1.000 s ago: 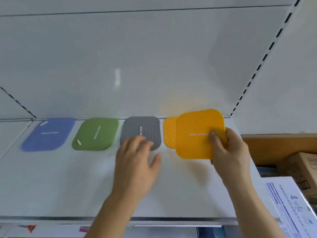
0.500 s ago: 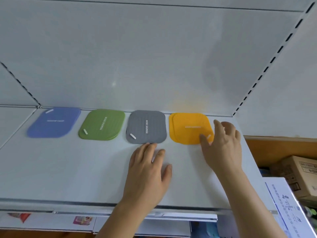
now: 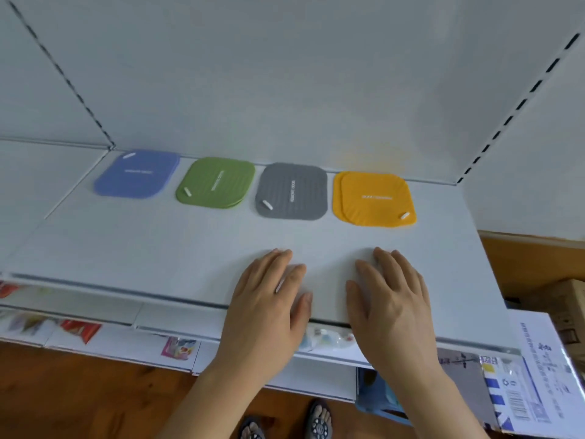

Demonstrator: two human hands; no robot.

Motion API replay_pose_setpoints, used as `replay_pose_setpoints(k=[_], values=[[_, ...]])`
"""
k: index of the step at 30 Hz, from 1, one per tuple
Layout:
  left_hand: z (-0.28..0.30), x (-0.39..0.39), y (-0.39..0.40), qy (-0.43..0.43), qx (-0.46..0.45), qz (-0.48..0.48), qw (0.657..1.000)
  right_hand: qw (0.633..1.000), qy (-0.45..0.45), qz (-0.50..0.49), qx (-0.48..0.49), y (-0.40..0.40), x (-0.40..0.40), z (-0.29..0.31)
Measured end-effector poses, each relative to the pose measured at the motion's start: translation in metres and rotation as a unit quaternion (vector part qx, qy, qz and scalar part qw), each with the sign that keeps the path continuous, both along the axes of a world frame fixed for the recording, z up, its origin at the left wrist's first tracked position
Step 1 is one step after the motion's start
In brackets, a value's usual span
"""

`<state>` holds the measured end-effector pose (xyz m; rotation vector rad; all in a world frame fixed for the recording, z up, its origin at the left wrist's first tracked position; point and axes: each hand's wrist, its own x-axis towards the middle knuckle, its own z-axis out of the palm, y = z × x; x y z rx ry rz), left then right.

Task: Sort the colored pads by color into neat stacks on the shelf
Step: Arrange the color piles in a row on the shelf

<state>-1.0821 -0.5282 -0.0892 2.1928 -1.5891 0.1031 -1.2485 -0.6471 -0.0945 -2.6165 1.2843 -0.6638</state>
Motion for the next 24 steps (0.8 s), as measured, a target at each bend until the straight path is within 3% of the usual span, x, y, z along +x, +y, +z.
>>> replay_pose_setpoints(k=[10,15,24], values=[[0.013,0.043,0.137,0.053,-0.008,0.033,0.998,0.999,0.015,0.040,0.013,0.119,0.058,0.007],[0.009,0.105,0.262,0.108,0.021,0.136,0.985,0.994,-0.009,0.104,0.040,0.208,0.118,0.011],[0.004,0.196,0.425,0.107,0.038,0.318,0.941,0.955,0.033,0.284,0.073,0.341,0.256,0.008]])
